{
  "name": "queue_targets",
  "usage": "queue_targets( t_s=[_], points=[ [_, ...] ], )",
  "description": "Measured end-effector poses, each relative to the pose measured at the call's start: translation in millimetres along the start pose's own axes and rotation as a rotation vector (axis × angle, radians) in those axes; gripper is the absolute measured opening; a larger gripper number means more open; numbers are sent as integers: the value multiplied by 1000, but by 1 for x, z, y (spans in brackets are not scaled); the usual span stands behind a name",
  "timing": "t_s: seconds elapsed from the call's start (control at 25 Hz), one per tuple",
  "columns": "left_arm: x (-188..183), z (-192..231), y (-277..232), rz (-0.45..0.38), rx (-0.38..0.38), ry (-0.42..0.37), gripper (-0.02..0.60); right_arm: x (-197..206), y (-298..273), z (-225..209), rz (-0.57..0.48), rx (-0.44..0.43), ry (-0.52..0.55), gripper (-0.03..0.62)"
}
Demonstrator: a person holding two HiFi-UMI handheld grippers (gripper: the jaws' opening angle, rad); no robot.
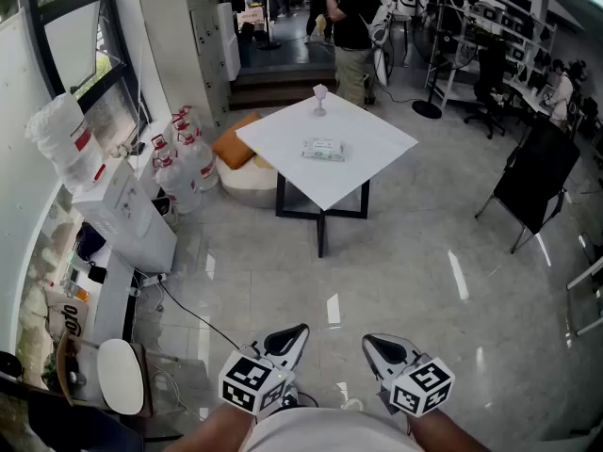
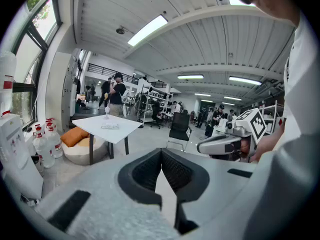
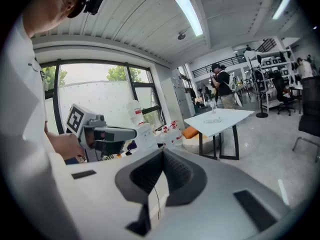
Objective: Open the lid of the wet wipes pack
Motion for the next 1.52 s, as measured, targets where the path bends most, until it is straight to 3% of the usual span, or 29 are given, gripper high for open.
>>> queue_targets(
  t_s=[0.6, 0.96, 1.28, 1.52],
  points=[
    [-10, 25, -10, -1, 25, -11, 9, -16, -26, 0, -25, -5, -12, 5],
    [-7, 57, 4, 4, 48, -9, 9, -11, -63, 25, 0, 0, 6, 6],
    [19, 102, 31, 38, 38, -39, 9, 3, -104, 56, 7, 26, 1, 6],
    [31, 112, 35, 40, 58, 4, 9, 8, -114, 59, 40, 45, -9, 6]
  ],
)
Point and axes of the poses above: the fingertips, and each gripper's own axes: y backward along the fingers, z to its left, x out of its underside, the point moved 1 cm from there along y, backward along the fingers, and after that the axes turned 2 degrees about -y, right-handed, at the moved point
